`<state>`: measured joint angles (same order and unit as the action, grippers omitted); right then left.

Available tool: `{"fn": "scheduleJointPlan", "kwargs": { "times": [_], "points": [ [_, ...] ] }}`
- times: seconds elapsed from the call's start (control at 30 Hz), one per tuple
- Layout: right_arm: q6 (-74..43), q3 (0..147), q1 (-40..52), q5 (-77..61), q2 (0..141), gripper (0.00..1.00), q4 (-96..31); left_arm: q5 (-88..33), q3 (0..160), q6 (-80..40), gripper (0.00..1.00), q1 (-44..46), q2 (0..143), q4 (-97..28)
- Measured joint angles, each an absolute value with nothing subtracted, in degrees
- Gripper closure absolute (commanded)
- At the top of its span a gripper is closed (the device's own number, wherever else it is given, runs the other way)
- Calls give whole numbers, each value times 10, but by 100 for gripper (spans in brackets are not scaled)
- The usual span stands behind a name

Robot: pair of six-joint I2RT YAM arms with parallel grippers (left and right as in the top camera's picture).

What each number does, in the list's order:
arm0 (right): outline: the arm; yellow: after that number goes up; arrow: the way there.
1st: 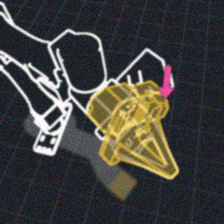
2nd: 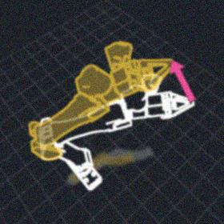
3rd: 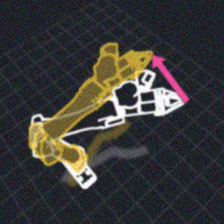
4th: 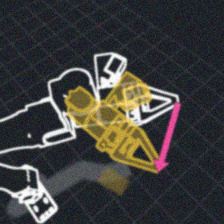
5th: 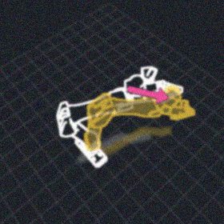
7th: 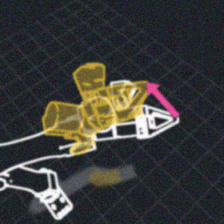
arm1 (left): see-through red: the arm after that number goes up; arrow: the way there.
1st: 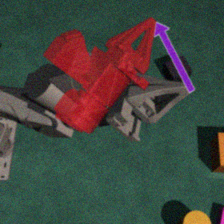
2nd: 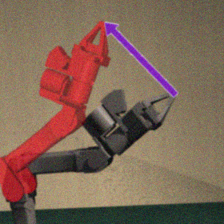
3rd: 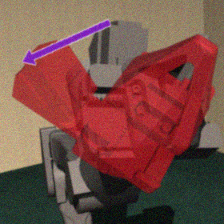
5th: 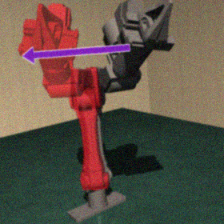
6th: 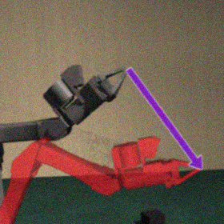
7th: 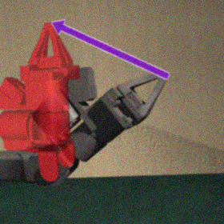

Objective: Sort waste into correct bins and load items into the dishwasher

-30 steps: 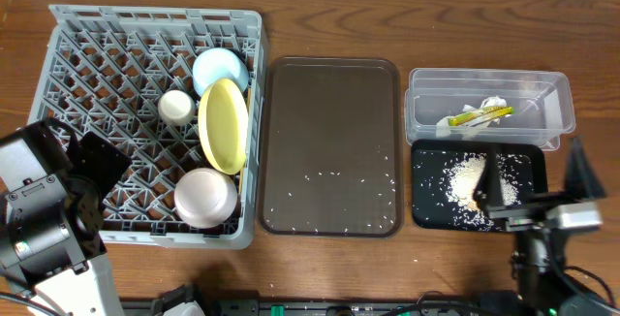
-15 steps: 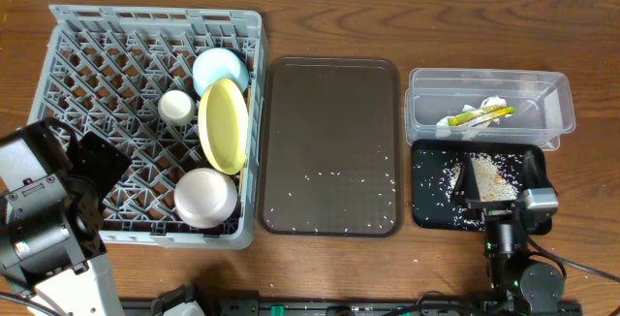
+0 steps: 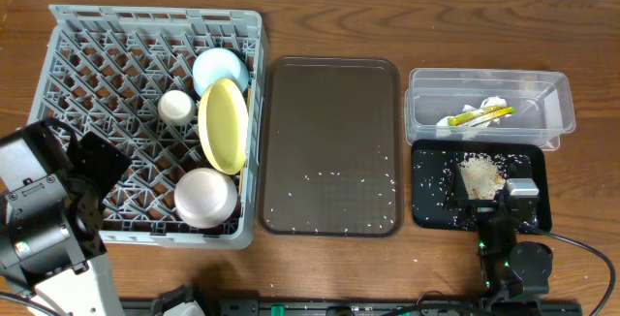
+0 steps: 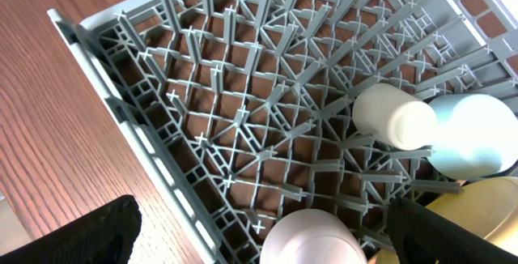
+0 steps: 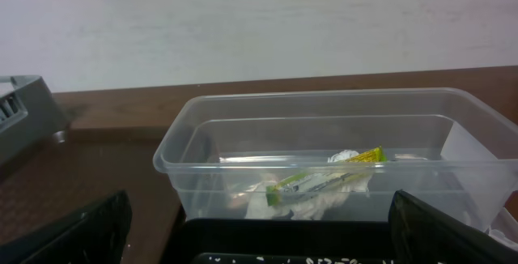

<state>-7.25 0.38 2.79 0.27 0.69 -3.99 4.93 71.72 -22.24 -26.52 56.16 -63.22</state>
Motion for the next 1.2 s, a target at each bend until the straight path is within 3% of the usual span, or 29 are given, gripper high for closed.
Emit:
{"fn": "scheduleJointPlan", "kwargs": {
  "times": [0.37, 0.77, 1.2],
  "points": [
    [-62, 4, 28, 5, 7, 1, -40, 49, 717, -222, 2, -265, 562, -632],
    [67, 4, 28, 0, 7, 1, -40, 49, 717, -222, 2, -265, 562, -632],
    [83, 4, 28, 0, 7, 1, -40, 49, 717, -222, 2, -265, 562, -632]
  ]
}}
